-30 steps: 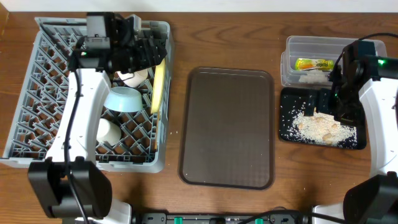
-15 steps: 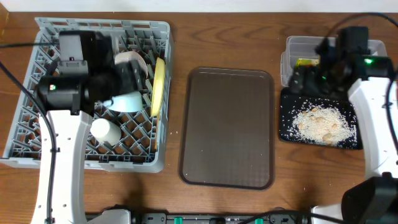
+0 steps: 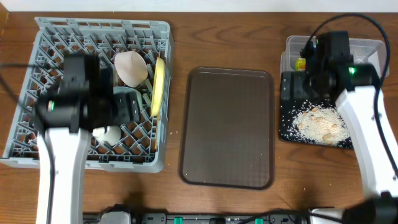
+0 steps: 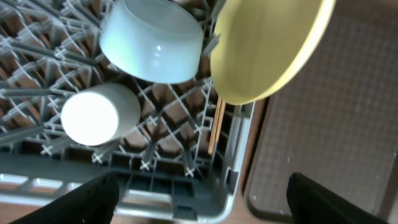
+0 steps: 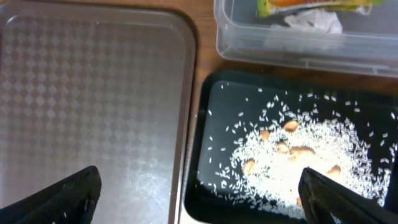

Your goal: Sort waste into correct bins and load items into the dishwasher

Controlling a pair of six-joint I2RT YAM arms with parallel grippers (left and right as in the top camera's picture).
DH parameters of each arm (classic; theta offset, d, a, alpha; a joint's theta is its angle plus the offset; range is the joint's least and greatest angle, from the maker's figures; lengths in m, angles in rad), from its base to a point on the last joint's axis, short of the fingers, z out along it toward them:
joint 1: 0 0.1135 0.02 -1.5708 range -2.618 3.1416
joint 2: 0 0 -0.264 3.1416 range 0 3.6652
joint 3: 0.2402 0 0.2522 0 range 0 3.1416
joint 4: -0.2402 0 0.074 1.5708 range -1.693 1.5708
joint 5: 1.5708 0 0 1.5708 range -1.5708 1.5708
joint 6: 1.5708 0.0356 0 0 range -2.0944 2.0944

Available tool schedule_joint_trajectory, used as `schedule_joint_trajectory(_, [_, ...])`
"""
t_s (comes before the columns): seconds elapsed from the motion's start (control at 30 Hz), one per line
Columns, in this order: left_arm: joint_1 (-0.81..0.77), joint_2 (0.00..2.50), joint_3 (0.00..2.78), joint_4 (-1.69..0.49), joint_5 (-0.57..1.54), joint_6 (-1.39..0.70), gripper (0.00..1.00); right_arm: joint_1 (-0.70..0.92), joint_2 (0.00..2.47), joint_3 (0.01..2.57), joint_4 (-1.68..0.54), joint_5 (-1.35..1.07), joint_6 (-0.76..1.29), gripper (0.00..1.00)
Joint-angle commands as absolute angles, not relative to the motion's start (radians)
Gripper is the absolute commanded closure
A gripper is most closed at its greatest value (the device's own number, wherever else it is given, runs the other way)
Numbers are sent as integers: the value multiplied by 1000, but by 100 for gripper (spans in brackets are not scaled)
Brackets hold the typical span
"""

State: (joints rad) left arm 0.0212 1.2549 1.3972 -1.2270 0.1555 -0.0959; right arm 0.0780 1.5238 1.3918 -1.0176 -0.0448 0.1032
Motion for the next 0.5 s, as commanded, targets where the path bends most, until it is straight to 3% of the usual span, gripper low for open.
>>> schedule_joint_trajectory(0.0, [25, 1039, 1260, -1155, 149, -34, 12, 87, 1349, 1247, -954, -35, 119, 1])
schedule_joint_trajectory(0.23, [25, 587, 971, -982, 168, -12, 12, 85, 930, 966, -824, -8, 118, 1])
schedule_joint_trajectory(0.47, [25, 417, 944, -994, 168, -12, 12, 85, 732, 939, -1000, 3, 118, 1])
